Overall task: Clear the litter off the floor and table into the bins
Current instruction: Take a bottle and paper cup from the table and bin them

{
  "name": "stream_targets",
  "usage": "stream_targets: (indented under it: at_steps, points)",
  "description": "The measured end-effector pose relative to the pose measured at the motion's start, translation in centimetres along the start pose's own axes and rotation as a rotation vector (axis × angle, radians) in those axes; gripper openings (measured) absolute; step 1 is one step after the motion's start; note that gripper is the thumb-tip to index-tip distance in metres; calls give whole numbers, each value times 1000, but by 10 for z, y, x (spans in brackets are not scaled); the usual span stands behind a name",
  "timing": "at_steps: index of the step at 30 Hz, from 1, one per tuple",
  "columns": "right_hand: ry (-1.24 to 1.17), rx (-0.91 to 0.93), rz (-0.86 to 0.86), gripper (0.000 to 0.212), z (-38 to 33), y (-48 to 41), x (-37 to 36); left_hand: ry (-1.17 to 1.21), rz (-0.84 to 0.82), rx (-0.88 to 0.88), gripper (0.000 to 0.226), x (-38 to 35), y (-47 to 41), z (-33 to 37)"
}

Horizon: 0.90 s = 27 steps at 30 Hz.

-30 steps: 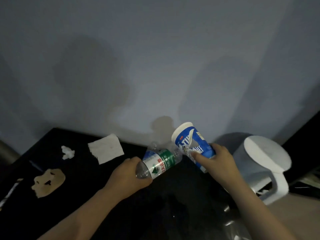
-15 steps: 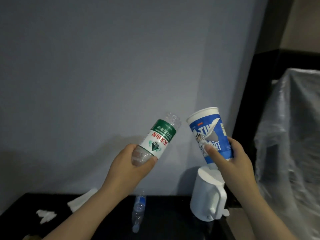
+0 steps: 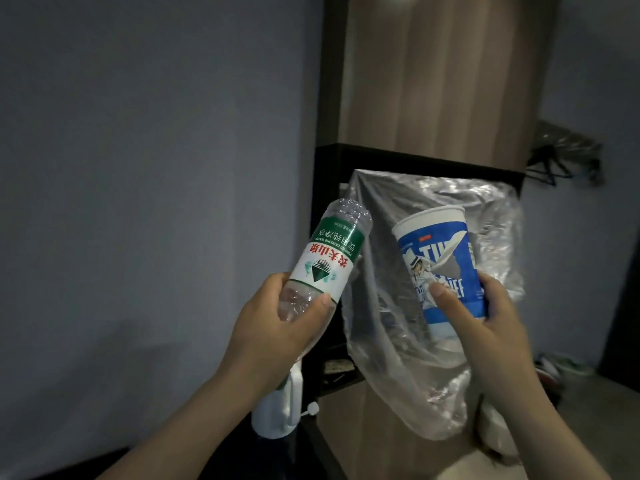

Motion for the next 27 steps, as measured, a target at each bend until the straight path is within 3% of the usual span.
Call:
stream_targets:
  at_steps: [4, 8, 17, 19, 27]
  points:
    - [32, -18, 90, 48, 7, -5, 89, 45, -69, -29, 39, -84, 1, 28]
    - [101, -36, 209, 63, 17, -11, 190, 114, -153, -37, 36, -189, 10, 62]
    - [276, -35, 435, 59, 23, 0, 403, 335, -404, -75, 52, -406, 55, 139]
    - [308, -36, 493, 52, 25, 5, 440, 395, -473, -60, 52, -447, 66, 150]
    - [434, -48, 640, 53, 49, 7, 536, 508, -687, -65, 48, -576, 86, 170]
Point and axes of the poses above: each hand's wrist, its own y-axis away from the middle knuckle, its own x-axis out of the back of the hand, z = x × y, the point moved 7 cm from there along -y, towards the middle knuckle, and after that the axes turned 2 degrees about -y, right-handed, at the moved point
